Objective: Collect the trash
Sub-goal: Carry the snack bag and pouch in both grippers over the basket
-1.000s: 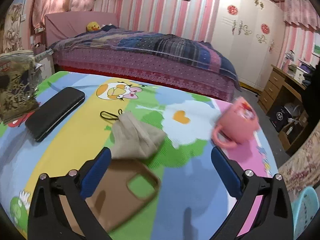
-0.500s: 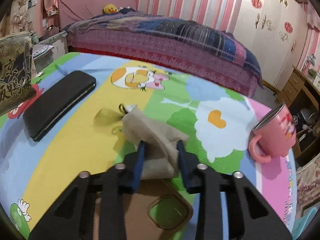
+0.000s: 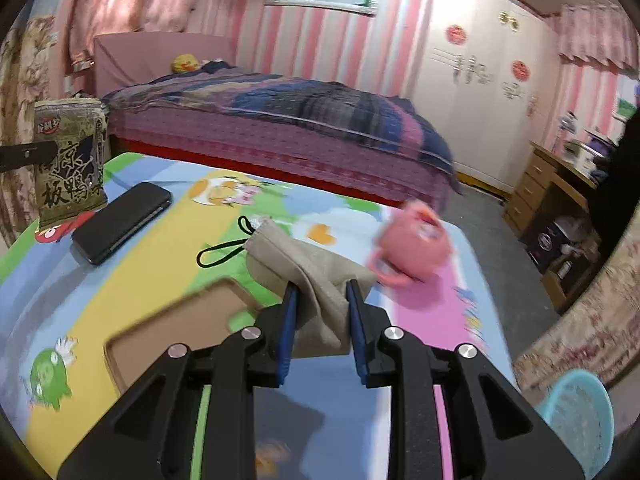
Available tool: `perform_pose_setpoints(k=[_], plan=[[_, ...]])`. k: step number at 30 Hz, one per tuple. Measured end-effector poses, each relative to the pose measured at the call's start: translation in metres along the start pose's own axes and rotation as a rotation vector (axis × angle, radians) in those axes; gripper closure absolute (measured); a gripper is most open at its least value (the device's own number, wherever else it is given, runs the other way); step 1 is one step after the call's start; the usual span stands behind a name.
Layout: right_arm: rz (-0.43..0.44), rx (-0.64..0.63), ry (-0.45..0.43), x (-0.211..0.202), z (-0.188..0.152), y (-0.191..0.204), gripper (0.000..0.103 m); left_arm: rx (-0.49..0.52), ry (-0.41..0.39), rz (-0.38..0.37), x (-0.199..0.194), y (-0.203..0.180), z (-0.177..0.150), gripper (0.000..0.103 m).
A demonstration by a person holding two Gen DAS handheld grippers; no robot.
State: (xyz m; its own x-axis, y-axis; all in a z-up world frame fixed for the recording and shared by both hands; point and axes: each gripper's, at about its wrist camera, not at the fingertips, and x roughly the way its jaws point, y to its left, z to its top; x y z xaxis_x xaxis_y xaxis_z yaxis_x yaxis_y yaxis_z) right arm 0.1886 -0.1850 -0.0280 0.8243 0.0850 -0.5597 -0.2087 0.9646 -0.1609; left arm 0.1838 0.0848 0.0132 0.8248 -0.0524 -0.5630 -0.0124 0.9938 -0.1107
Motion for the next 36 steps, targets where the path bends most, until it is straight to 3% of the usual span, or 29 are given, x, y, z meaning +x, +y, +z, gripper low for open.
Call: perform_pose_setpoints(k=[6,14,25,36], plan=[[-0.093,0.028,-0.006,-0.04,-0.025,-0.034,0.078,0.071,0.002,-0.103,-0.006,-0.058,-0.002,0.101],[-0.165,0.136,0.007,-0.063,-0.05,-0.085,0.078,0.199,0.022,-0.179,-0.011,-0.13,-0.021,0.101],[-0.241,0.245,-0.026,-0.09,-0.073,-0.15,0.078,0.26,0.054,-0.304,-0.015,-0.205,-0.038,0.101],[-0.327,0.267,0.027,-0.104,-0.114,-0.203,0.078,0.29,0.07,-0.344,-0.014,-0.256,-0.052,0.101]])
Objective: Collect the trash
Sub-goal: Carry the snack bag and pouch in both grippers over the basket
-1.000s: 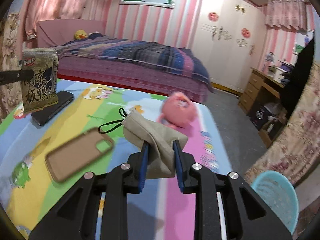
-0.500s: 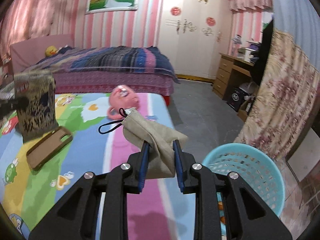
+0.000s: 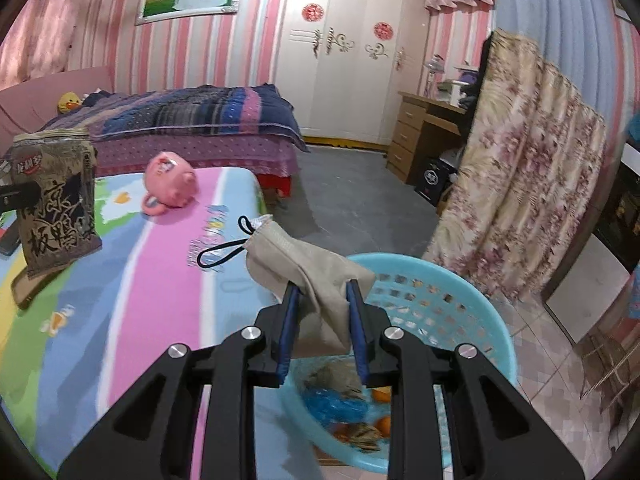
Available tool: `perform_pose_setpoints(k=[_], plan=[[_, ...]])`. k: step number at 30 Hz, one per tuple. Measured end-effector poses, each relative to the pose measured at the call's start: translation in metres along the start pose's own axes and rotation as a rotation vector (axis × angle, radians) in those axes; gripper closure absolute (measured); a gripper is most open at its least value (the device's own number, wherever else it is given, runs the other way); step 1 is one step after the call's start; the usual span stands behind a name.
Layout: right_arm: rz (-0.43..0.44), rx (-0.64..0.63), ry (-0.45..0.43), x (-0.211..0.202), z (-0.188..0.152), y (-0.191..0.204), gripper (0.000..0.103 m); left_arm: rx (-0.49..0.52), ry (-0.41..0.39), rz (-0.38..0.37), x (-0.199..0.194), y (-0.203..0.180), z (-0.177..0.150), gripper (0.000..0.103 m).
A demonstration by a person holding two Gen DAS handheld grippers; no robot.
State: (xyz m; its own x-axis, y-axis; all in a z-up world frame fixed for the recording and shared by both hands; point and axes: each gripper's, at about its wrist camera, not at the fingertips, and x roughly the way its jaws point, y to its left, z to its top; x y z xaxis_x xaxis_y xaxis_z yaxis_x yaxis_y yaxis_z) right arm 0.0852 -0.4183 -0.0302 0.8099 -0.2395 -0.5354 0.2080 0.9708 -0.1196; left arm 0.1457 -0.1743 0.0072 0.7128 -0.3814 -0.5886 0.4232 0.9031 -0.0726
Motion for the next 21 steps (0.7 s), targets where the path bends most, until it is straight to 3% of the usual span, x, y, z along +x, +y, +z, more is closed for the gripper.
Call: perform_pose_setpoints(k=[21], plan=[[-0.047,0.06,0.001,0.009,-0.019,-0.086,0.078,0.065,0.017,-0.028,0.025,-0.067,-0.006,0.101]])
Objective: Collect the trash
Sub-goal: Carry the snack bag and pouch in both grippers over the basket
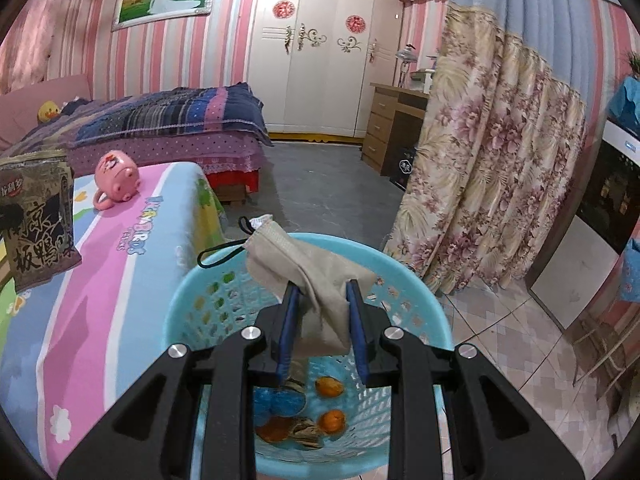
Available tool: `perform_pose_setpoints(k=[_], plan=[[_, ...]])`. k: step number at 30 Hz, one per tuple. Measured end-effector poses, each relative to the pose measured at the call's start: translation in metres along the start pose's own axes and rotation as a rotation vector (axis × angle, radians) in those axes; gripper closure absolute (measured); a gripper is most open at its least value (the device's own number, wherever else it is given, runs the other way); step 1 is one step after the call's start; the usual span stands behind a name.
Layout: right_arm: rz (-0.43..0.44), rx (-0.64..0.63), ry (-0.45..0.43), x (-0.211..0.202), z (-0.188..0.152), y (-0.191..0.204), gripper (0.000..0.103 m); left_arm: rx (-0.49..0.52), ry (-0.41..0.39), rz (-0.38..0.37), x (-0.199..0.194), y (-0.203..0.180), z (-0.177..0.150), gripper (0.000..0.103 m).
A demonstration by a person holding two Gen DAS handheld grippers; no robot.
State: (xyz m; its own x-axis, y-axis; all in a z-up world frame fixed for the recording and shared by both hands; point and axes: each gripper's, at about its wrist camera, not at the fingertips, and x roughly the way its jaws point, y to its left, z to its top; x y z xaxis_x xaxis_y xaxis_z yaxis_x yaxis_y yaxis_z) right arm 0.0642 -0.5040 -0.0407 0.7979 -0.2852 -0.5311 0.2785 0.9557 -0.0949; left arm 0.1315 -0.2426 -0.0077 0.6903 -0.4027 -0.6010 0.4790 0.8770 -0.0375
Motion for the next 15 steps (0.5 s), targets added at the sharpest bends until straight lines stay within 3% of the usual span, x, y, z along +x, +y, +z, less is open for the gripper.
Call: perform_pose_setpoints(k=[9,15], plan=[[-0.003,0.038,0.02,0.006,-0.007,-0.036,0.078,0.001,0.006,-0.084,0.009,-0.053,0.009,0.101],[-0.024,0.061,0.023,0.002,-0.009,-0.058,0.078,0.056,0.011,-0.108,0.018,-0.078,0.019,0.101]])
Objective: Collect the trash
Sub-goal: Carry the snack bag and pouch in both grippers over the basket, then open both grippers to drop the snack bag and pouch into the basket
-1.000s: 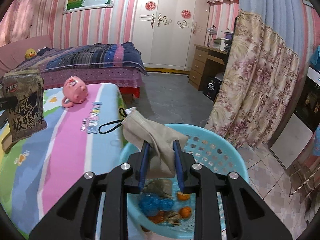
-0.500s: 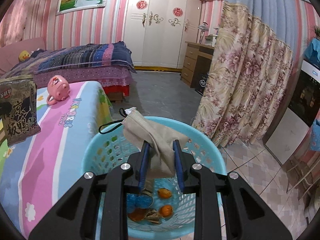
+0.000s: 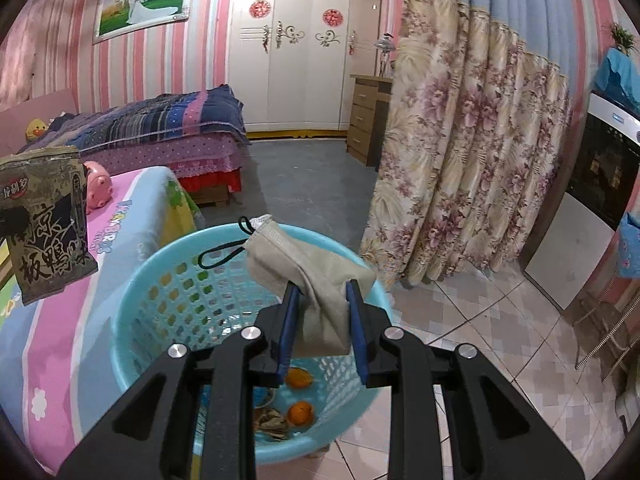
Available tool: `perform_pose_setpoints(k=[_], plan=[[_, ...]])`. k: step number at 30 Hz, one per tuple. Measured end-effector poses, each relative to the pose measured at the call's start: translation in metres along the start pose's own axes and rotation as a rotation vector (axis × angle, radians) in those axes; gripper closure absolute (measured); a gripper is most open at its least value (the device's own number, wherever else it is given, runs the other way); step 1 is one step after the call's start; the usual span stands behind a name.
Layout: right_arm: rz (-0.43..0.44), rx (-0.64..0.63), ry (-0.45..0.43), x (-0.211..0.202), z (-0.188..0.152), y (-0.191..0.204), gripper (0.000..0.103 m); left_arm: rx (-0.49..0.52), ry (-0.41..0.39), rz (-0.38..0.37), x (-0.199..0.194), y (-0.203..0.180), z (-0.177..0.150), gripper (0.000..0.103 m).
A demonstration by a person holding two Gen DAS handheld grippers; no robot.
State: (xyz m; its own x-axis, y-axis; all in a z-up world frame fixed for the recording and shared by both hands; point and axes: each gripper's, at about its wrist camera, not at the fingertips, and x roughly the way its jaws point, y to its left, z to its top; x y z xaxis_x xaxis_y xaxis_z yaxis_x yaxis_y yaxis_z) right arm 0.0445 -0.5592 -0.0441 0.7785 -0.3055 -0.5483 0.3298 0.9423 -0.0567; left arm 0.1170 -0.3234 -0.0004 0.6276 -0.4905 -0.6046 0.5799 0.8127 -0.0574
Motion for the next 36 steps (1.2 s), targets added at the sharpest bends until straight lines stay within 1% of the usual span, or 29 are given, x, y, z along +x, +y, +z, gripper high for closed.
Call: perform_pose_setpoints(k=[5,10,15,19,21,22,23,24,25,26,29,30,32,33,34,36], plan=[[-0.016,0.039,0.002,-0.003,-0.005,-0.018,0.078,0.013,0.005,-0.043,0.015,-0.012,0.01,0.101],[-0.027,0.052,0.011,0.001,-0.014,-0.029,0.078,-0.022,0.018,-0.138,0.031,-0.021,0.015,0.101],[-0.019,0.088,0.019,0.008,-0.021,-0.039,0.078,0.001,0.037,-0.123,0.054,-0.034,0.013,0.101],[-0.012,0.085,0.024,0.013,-0.022,-0.038,0.078,0.02,0.053,-0.099,0.073,-0.042,0.008,0.101],[-0.007,0.083,0.023,0.013,-0.022,-0.035,0.078,0.011,0.059,-0.091,0.078,-0.042,0.006,0.098],[-0.007,0.083,0.023,0.014,-0.022,-0.035,0.078,0.003,0.066,-0.087,0.081,-0.039,0.005,0.09],[-0.005,0.082,0.023,0.015,-0.022,-0.035,0.078,-0.009,0.068,-0.081,0.082,-0.036,0.003,0.075],[-0.003,0.08,0.024,0.016,-0.022,-0.034,0.078,-0.018,0.061,-0.067,0.081,-0.032,0.002,0.066],[-0.003,0.079,0.025,0.016,-0.022,-0.033,0.078,-0.022,0.049,-0.049,0.079,-0.029,0.002,0.052],[-0.002,0.078,0.026,0.017,-0.021,-0.032,0.078,-0.025,0.027,-0.015,0.074,-0.024,0.002,0.041],[-0.003,0.077,0.03,0.019,-0.021,-0.028,0.078,-0.03,-0.014,0.056,0.062,-0.009,0.0,0.025],[-0.004,0.077,0.032,0.021,-0.021,-0.025,0.078,-0.027,-0.028,0.085,0.057,-0.004,-0.001,0.021],[-0.003,0.078,0.037,0.024,-0.021,-0.021,0.078,-0.032,-0.053,0.134,0.048,0.006,-0.003,0.009],[-0.002,0.079,0.042,0.026,-0.021,-0.017,0.077,-0.042,-0.067,0.162,0.043,0.012,-0.005,0.006],[-0.003,0.079,0.045,0.03,-0.021,-0.012,0.077,-0.055,-0.08,0.179,0.038,0.019,-0.007,0.005],[-0.002,0.08,0.051,0.036,-0.022,-0.004,0.075,-0.085,-0.088,0.18,0.031,0.032,-0.011,0.005]])
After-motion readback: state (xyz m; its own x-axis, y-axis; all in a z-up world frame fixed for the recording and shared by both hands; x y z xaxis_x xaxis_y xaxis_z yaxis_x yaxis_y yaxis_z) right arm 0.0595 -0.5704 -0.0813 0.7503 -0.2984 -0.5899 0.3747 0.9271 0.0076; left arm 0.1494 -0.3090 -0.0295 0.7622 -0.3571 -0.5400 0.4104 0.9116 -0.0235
